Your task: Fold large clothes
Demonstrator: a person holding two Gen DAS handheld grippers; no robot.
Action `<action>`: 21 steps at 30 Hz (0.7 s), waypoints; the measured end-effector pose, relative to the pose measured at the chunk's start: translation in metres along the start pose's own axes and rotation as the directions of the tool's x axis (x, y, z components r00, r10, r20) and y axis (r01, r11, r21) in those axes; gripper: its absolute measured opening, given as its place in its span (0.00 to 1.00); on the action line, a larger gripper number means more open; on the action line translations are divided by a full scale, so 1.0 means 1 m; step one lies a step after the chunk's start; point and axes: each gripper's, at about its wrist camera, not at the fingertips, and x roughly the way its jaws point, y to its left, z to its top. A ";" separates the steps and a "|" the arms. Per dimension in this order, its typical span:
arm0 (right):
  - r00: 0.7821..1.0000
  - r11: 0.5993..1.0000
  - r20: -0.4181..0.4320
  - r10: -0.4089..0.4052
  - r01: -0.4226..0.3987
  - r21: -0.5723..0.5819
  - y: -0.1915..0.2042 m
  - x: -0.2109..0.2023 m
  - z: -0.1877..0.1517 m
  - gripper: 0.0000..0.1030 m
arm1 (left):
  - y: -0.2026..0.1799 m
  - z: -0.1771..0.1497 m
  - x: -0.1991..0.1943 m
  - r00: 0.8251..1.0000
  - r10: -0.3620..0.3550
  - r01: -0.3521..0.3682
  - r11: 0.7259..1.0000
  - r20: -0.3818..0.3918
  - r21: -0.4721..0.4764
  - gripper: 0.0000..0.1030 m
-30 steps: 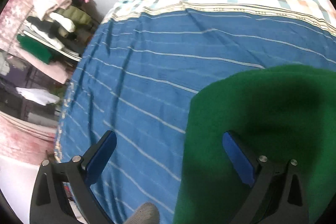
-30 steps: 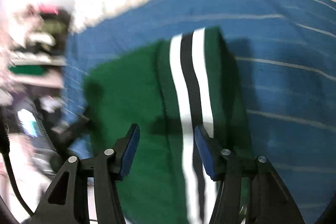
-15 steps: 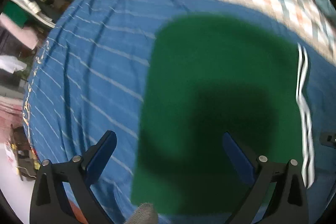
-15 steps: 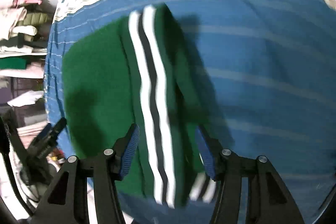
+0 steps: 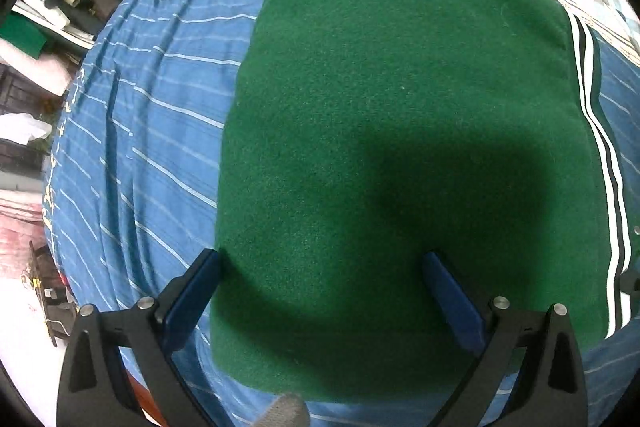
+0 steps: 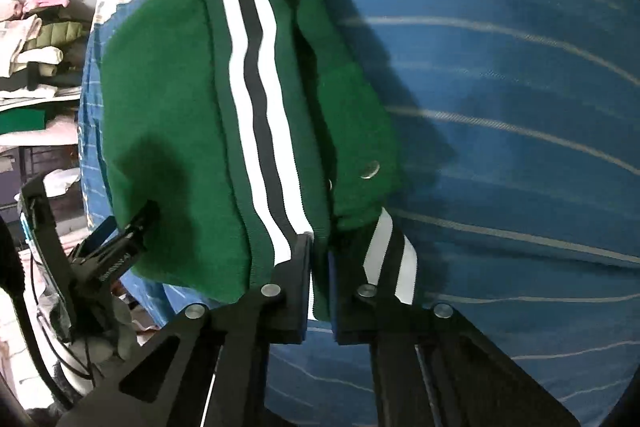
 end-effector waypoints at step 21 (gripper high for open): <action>0.924 0.930 -0.122 0.362 -0.367 -0.026 -0.061 0.045 0.083 0.87 | 0.123 -0.015 -0.023 1.000 0.001 0.001 0.974 0.007 -0.225 1.00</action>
